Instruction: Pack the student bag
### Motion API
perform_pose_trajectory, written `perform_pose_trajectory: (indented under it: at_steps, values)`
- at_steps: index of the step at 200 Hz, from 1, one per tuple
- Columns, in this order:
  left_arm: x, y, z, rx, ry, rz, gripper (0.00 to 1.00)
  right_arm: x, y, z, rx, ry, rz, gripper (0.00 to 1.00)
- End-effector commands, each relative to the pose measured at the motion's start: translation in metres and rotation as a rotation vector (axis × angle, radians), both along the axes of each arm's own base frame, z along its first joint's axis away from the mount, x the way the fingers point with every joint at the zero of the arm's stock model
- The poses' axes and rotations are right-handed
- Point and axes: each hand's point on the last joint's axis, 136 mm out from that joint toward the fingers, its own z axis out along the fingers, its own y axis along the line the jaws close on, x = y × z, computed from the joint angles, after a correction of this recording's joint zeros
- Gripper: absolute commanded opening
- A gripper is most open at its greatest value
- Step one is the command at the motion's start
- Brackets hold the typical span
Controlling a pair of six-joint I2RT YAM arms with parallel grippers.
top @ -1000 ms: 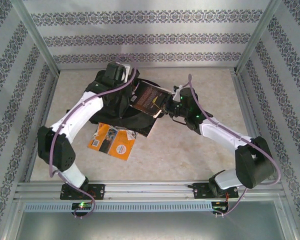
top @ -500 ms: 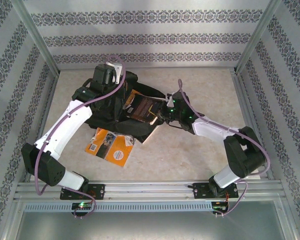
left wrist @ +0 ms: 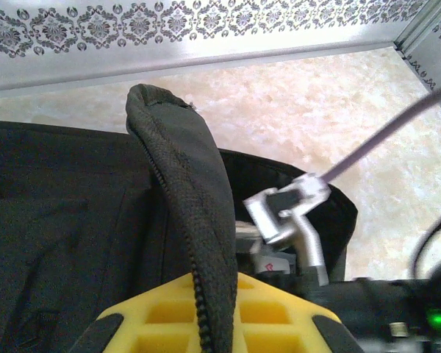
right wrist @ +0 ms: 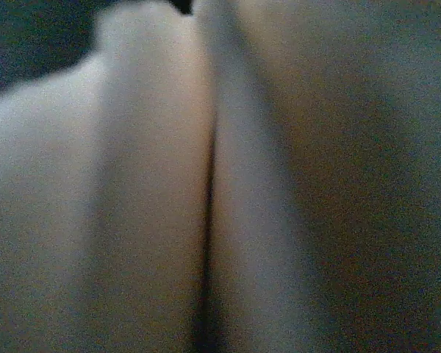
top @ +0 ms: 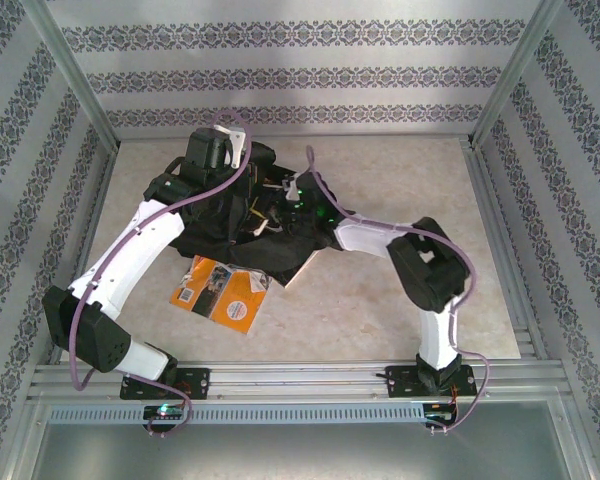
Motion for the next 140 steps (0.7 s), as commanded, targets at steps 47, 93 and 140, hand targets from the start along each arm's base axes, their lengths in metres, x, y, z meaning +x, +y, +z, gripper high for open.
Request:
perform_pose_trajectory:
  at_steps: [47,93,140]
  values:
    - [0.021,-0.012,0.057,-0.088,-0.178,-0.021,0.0,0.045,0.062,-0.01,-0.038,-0.087,0.03,0.15]
    - [0.032,0.009,0.036,-0.054,-0.151,0.036,0.0,0.039,0.044,0.005,-0.103,-0.168,0.064,0.65]
    - [0.041,0.027,0.019,-0.068,-0.124,0.084,0.0,0.019,-0.007,0.028,-0.137,-0.263,0.068,0.79]
